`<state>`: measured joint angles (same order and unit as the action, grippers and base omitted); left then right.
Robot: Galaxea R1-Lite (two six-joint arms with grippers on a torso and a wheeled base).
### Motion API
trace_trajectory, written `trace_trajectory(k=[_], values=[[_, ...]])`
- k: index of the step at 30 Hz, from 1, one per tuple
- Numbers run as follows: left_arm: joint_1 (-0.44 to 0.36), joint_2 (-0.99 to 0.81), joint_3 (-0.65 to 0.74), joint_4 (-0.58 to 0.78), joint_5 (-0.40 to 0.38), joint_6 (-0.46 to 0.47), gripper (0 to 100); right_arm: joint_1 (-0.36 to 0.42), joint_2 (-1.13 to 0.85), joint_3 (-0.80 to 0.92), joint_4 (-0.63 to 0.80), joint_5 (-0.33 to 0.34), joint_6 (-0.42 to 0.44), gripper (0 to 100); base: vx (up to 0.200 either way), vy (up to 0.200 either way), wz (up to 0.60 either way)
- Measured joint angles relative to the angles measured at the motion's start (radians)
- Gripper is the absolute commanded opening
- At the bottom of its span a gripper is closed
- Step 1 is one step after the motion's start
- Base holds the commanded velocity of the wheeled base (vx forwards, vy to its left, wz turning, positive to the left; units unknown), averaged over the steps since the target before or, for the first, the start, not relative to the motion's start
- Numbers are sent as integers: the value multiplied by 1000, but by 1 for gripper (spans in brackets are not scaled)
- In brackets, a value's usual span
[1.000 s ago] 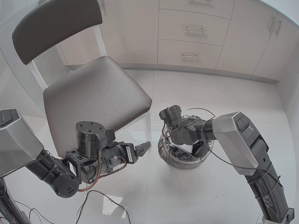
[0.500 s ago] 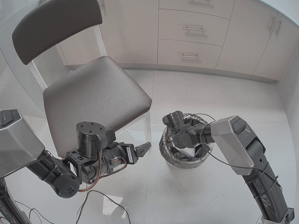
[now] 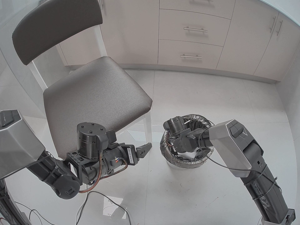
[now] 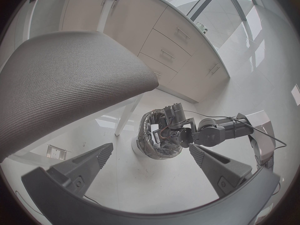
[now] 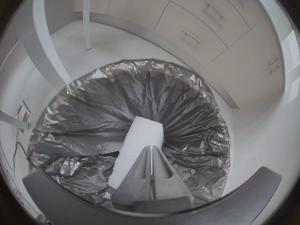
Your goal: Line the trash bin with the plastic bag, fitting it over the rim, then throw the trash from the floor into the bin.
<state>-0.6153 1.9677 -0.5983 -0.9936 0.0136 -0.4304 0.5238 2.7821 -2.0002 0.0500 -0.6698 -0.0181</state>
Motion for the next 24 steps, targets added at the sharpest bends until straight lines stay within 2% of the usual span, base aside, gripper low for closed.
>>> trace_trajectory(k=[24], values=[[0, 7, 0, 0, 0, 0, 100, -11, 25, 0, -5, -10, 14, 0, 0, 0, 0]])
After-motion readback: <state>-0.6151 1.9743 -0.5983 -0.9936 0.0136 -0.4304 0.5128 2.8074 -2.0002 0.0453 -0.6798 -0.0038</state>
